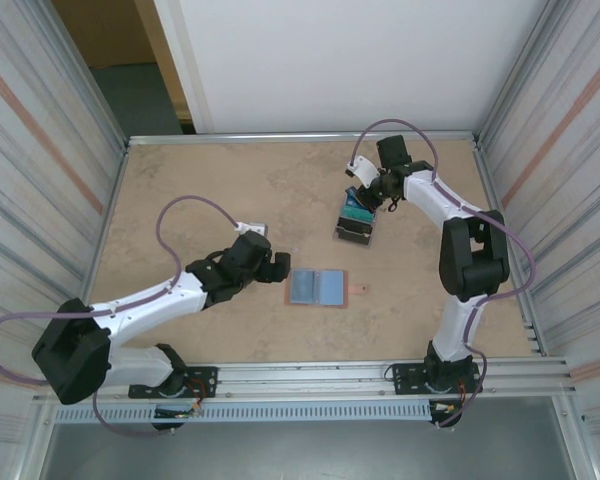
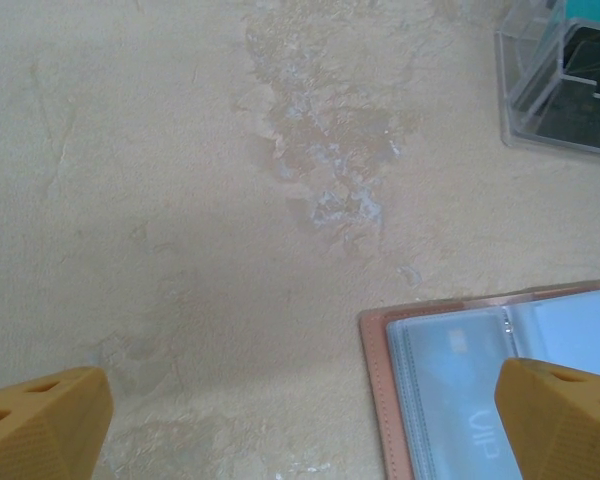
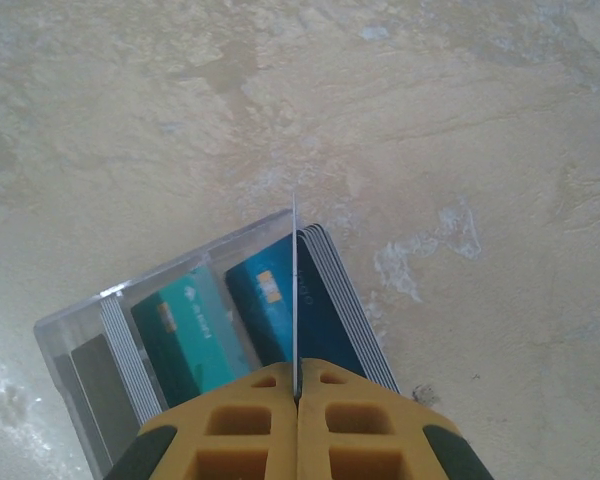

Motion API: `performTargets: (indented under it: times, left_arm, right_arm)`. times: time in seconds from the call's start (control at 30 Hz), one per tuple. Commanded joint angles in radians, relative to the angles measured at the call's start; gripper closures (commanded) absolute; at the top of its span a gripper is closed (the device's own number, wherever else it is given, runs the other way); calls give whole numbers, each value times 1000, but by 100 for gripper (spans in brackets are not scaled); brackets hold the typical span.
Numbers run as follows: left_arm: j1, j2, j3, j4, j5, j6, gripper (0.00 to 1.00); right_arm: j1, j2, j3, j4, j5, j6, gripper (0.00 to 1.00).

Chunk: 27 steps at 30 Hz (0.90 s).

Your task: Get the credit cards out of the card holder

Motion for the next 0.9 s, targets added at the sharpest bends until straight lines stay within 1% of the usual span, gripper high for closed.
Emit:
performTargets:
  times: [0.0,0.27,0.67,0.87]
  left_arm:
    - [10,-39,-11,26,9,-14,1]
    - [11,-37,-4,31,15,-10,1]
    - [13,-22,8,31,18,0,1]
    - [13,-16,11,35,23,5,1]
  right_arm:
    - [2,31,27,-36,20,-28,100]
    - [8,58,43,-64,-8,-23,100]
    - [32,110,91,-114,-113,11,100]
    - [58,118,109,-109,-122,42,100]
